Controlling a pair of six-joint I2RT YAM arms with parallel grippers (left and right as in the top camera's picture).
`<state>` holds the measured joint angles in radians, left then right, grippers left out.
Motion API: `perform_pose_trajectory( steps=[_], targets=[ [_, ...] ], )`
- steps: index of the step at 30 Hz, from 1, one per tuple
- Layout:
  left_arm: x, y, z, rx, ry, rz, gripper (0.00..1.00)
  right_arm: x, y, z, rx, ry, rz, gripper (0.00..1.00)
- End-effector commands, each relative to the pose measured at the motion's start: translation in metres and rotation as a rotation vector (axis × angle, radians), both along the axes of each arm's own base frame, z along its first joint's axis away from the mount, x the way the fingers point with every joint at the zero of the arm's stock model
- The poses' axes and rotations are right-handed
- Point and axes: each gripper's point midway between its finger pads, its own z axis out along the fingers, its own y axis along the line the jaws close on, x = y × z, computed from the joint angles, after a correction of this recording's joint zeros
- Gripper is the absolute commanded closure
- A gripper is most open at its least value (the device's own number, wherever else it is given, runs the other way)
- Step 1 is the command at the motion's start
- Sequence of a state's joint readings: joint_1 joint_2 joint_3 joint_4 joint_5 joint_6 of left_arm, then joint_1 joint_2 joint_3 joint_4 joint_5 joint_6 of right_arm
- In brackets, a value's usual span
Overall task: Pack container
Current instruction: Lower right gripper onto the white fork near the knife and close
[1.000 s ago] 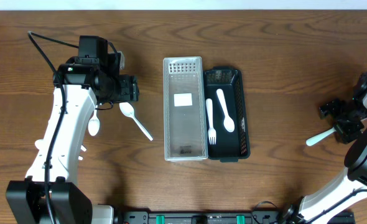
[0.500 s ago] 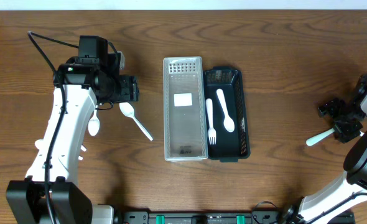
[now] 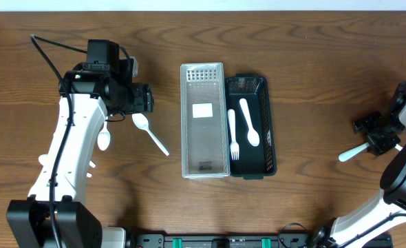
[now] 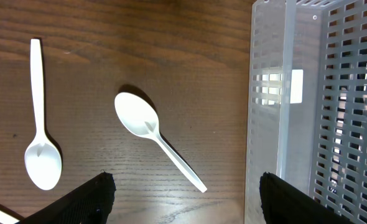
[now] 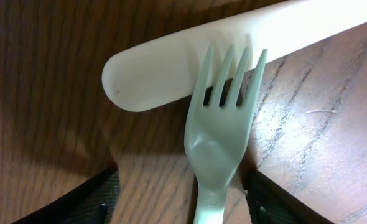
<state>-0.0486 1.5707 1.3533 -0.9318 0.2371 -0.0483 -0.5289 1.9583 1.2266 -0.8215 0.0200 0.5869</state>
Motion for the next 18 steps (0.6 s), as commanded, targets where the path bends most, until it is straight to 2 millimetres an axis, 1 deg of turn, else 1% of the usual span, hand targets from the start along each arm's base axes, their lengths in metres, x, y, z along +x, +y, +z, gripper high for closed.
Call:
perform_pose_trajectory(
  steps=[1,4,7,9,13,16,18],
  targets=[
    [0.0035,-0.0012,0.0141,-0.005,-0.041,-0.009,0.23,-0.0263,0.0133,-0.0267,0.041,0.111,0.015,0.34],
    [0.0035,-0.0012,0.0141,-0.005,-0.041,-0.009,0.23,-0.0251,0.0155,-0.0268,0.053,0.104,0.014,0.39],
    [0.0035,-0.0012,0.0141,-0.005,-0.041,-0.009,0.23,-0.0242,0.0167,-0.0268,0.061,0.099,0.014,0.55],
    [0.0035,-0.0012,0.0141,-0.005,-0.041,-0.009,0.23,-0.0242,0.0167,-0.0268,0.061,0.099,0.014,0.61],
    [0.0036,-0.0012,0.0142,-0.004,-0.041,-0.009,0.23,-0.0252,0.0173,-0.0267,0.063,0.103,0.014,0.67],
    [0.0036,-0.0012,0.0142,-0.004,-0.041,-0.009,0.23,-0.0258,0.0176,-0.0266,0.064,0.105,0.014,0.73],
    [0.0036,-0.0012,0.0142,-0.004,-0.041,-0.009,0.23,-0.0258,0.0177,-0.0266,0.064,0.106,0.014,0.81]
  ],
)
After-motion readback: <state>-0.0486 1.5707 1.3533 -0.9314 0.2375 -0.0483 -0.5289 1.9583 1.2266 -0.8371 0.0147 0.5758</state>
